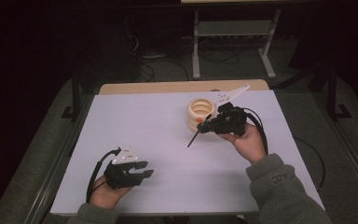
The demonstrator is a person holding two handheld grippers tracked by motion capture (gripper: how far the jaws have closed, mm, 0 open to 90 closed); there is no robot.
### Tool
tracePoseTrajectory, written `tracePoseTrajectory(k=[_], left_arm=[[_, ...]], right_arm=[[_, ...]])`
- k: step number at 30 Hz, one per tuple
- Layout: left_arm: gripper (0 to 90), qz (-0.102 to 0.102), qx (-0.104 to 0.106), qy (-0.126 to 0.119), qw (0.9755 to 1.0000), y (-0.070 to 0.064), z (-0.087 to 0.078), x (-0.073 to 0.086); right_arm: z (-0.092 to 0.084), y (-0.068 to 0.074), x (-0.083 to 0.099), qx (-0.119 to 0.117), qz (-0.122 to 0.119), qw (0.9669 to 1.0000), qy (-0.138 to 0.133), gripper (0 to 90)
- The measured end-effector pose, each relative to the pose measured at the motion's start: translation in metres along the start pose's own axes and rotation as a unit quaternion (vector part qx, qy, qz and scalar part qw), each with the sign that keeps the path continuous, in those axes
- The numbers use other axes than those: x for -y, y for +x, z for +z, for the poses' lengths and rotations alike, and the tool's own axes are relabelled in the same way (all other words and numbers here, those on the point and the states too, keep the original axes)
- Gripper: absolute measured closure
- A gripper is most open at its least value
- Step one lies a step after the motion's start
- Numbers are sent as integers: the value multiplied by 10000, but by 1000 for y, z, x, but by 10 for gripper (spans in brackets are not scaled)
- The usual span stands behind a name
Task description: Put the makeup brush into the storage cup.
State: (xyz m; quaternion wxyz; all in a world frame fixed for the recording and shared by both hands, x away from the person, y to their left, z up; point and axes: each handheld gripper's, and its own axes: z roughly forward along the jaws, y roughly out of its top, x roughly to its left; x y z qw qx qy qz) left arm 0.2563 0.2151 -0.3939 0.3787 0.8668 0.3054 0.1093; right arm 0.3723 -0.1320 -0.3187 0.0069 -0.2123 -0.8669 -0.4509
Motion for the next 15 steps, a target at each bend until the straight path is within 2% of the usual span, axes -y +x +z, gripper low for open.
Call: tracePoseTrajectory(k=[15], left_arm=[[562,-113,-111,-159,9997,7,-7,4]], right_arm=[[-20,-17,-33,351,-28,9994,15,844]])
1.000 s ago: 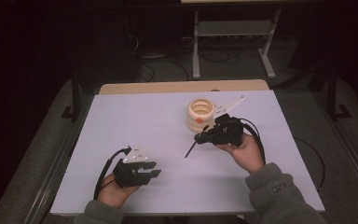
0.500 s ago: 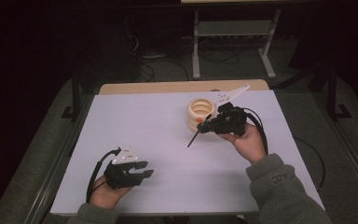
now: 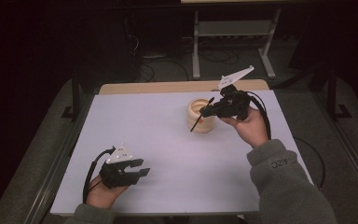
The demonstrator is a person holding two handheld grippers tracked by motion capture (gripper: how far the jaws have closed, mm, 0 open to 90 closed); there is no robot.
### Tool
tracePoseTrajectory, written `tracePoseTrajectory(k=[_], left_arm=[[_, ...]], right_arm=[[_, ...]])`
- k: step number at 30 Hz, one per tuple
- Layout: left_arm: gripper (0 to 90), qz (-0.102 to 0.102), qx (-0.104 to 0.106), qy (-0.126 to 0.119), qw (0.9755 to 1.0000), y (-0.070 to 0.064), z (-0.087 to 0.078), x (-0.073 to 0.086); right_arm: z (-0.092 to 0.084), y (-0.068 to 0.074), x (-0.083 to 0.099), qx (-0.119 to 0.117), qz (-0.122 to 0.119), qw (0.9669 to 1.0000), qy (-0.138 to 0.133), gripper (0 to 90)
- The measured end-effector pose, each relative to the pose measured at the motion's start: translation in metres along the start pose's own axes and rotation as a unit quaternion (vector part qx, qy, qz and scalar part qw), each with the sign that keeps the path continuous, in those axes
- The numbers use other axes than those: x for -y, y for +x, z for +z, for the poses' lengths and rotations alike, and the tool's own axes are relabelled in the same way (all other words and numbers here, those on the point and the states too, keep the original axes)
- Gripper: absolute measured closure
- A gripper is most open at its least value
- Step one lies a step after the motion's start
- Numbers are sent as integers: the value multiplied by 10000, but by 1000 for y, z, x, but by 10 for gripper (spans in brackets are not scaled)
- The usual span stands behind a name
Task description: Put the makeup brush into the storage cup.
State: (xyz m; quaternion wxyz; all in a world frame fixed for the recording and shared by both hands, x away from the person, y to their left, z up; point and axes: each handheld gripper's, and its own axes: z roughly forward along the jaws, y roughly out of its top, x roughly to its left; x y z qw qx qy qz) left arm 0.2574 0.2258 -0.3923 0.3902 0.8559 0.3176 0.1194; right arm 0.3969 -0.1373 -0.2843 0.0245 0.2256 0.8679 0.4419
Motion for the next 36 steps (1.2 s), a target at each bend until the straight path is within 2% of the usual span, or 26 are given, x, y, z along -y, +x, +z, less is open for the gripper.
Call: tracePoseTrajectory(k=[7,9,13,20,31,36], left_arm=[[553,-70,-43,-49,10000,2,-2,1],[550,-6,-55,-7,10000,3,-3,1],[540,-95,-50,-47,9999,3,-3,1],[532,-93,-72,-21,9999,5,-4,2],[524,-86,-84,-53,9999,6,-4,3],[521,-97,-93,-61,9999,7,-4,3]], right_arm=[[-4,-7,-13,135,24,9999,3,844],[-4,-9,-16,165,54,9998,2,844],[-4,-15,-22,215,42,9998,-1,844],[-6,-23,-33,359,171,9992,-10,845],[-4,-37,-42,613,297,9977,42,844],[-3,-45,-41,743,443,9962,42,844]])
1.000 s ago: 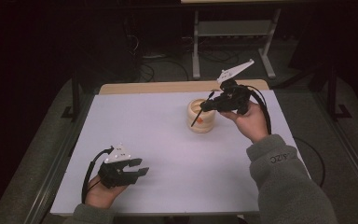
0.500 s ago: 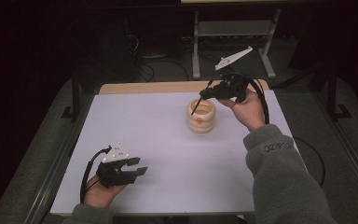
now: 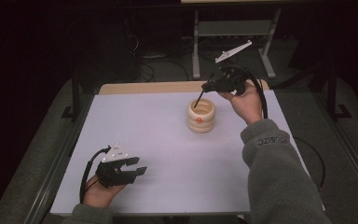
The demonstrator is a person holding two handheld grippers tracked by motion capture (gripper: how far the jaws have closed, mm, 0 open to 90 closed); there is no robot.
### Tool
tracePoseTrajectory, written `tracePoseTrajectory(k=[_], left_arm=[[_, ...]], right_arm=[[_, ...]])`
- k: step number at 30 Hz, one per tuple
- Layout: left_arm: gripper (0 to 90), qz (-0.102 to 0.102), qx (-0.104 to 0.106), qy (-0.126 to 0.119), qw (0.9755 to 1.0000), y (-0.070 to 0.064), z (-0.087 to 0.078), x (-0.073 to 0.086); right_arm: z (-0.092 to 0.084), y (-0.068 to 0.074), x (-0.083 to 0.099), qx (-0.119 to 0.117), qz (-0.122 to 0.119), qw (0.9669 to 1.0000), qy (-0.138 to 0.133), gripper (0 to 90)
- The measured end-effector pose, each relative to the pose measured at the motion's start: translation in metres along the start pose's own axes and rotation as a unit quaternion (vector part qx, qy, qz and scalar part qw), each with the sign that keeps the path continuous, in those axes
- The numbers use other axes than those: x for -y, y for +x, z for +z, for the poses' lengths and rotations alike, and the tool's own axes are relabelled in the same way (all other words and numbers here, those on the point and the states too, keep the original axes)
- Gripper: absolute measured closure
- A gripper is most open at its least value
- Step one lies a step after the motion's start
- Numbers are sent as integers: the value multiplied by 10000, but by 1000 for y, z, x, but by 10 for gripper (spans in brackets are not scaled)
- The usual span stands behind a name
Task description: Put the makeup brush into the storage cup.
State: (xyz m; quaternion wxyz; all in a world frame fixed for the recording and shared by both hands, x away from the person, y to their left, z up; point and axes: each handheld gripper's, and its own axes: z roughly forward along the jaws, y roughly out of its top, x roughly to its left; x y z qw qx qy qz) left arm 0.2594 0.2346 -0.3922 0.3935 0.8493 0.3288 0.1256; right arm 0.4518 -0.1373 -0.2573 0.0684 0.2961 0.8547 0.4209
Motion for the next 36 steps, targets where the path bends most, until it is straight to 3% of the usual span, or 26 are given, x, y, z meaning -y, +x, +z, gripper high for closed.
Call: tracePoseTrajectory(k=[13,15,36], left_arm=[[513,42,-20,-10,10000,2,-1,0],[513,-33,-13,-70,10000,1,0,0],[493,-41,-58,0,10000,3,-2,1]], right_arm=[[18,-17,8,254,199,9992,233,844],[21,-18,8,280,239,9989,295,844],[44,-24,25,223,455,9979,414,844]])
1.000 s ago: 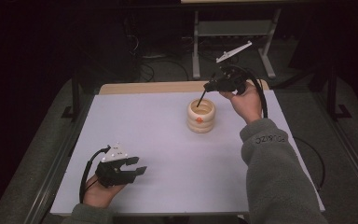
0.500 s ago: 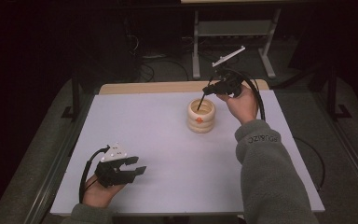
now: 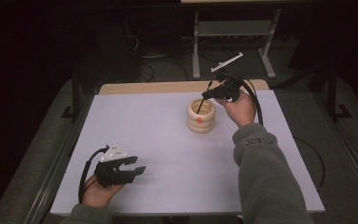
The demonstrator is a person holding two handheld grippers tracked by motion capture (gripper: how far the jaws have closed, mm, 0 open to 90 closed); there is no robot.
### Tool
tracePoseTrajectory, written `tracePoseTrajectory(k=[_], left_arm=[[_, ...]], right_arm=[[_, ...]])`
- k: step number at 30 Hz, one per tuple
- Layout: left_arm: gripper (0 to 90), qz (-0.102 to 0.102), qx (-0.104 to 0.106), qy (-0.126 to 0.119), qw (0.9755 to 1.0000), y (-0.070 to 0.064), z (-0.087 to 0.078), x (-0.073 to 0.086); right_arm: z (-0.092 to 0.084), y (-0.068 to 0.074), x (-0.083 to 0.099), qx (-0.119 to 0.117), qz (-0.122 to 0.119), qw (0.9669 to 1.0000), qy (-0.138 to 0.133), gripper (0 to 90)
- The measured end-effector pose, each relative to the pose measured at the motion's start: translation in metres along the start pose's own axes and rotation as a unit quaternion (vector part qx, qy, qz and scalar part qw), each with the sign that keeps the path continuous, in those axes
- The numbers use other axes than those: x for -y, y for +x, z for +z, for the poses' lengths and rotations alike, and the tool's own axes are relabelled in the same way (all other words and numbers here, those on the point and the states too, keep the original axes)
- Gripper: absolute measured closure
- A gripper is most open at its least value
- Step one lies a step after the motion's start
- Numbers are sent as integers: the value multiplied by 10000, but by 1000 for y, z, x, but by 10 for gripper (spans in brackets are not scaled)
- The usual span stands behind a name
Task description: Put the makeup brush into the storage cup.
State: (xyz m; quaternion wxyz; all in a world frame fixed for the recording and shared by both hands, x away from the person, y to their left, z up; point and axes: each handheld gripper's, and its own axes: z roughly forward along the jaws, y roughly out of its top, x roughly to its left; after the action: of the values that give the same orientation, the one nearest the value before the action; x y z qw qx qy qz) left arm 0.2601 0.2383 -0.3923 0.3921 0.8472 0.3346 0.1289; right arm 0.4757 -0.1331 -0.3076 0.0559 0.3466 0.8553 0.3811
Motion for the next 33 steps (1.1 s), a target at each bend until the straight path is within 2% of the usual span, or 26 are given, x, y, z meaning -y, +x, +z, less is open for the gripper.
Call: tracePoseTrajectory(k=[9,11,12,19,27,29,30,33], left_arm=[[483,-21,-5,15,10000,0,0,0],[479,-27,-18,10,10000,0,0,0],[478,-14,-20,15,10000,0,0,0],[474,-22,-28,15,10000,0,1,0],[472,-72,-31,-23,10000,-1,1,0],[472,-72,-21,-21,10000,-1,1,0],[471,-77,-16,-25,10000,-1,1,0],[469,-63,-17,-16,10000,-1,1,0]], right_arm=[[3,-4,8,15,88,10000,35,844],[4,-5,10,25,46,10000,33,844],[5,-5,11,6,114,9999,17,844],[10,-6,17,37,78,9999,65,844],[15,-4,20,-12,216,9997,73,843],[16,-6,22,-10,111,9999,87,843],[16,-4,21,-52,224,9997,87,843],[18,-4,23,-60,198,9997,91,842]])
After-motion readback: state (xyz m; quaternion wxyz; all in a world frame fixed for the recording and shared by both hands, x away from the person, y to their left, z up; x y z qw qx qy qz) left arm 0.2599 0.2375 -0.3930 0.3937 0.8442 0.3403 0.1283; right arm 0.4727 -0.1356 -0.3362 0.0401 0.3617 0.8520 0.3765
